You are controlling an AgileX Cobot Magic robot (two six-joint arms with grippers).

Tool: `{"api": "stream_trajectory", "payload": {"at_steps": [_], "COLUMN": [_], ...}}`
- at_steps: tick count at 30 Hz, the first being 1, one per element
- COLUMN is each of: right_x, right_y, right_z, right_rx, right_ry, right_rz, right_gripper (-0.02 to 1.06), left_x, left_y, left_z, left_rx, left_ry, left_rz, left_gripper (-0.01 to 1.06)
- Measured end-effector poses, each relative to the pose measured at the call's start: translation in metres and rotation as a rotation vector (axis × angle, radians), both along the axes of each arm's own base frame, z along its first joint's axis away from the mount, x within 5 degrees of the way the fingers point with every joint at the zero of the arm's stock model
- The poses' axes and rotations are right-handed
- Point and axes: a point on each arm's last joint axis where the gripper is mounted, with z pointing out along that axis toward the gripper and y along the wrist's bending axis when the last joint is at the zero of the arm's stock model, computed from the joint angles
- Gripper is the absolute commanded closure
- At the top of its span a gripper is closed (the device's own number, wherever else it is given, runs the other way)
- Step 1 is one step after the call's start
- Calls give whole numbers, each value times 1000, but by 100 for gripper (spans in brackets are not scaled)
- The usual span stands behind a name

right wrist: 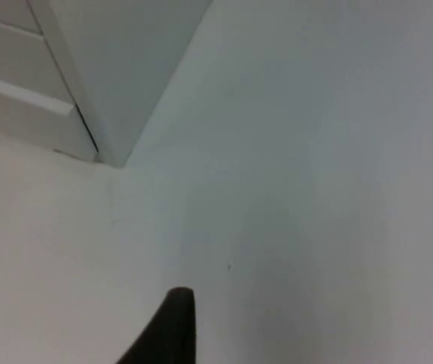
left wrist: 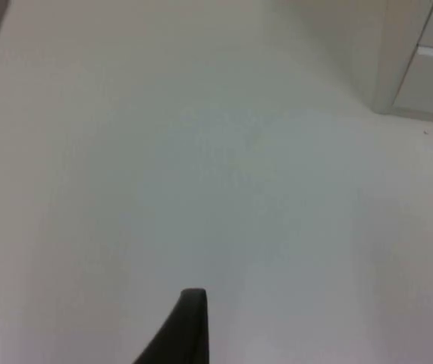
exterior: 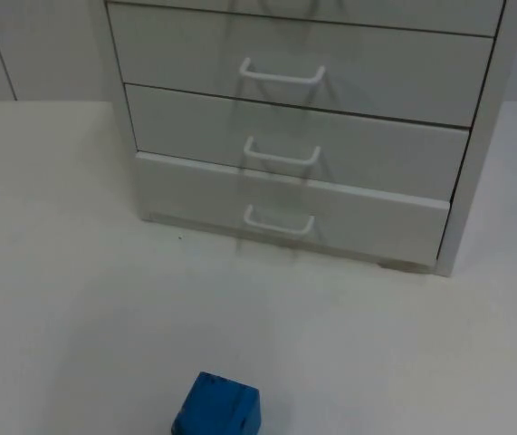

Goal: Open the drawer with the left hand, place the block into the drawer with the right hand, then close the drawer with the left hand.

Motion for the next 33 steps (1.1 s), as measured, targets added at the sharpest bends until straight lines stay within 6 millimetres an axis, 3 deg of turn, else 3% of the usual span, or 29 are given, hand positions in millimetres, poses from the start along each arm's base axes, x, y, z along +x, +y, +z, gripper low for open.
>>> {"api": "stream_trajectory", "payload": {"at_steps": [7, 16, 19, 21, 33], "right_x": [17, 19, 19, 19, 20], "right_y": [1, 1, 1, 1, 1], "right_z": [-10, -9, -9, -9, -8], "right_rx": [-3, -3, -3, -3, -3], "right_ry": [77, 54, 54, 52, 46], "right_rz": [-1, 1, 1, 1, 1], "right_gripper": [-1, -1, -1, -1, -1], "left_x": [23, 47, 59, 62, 97], "left_y": [-4, -17, -22, -25, -56], "left_z": [-4, -7, -1, 2, -9], "left_rx": [-21, -4, 18, 39, 301], "left_ry": [32, 58, 38, 23, -34], "left_rz": [-53, -256, -366, -408, -772], "left_gripper": [0, 1, 13, 19, 20]}}
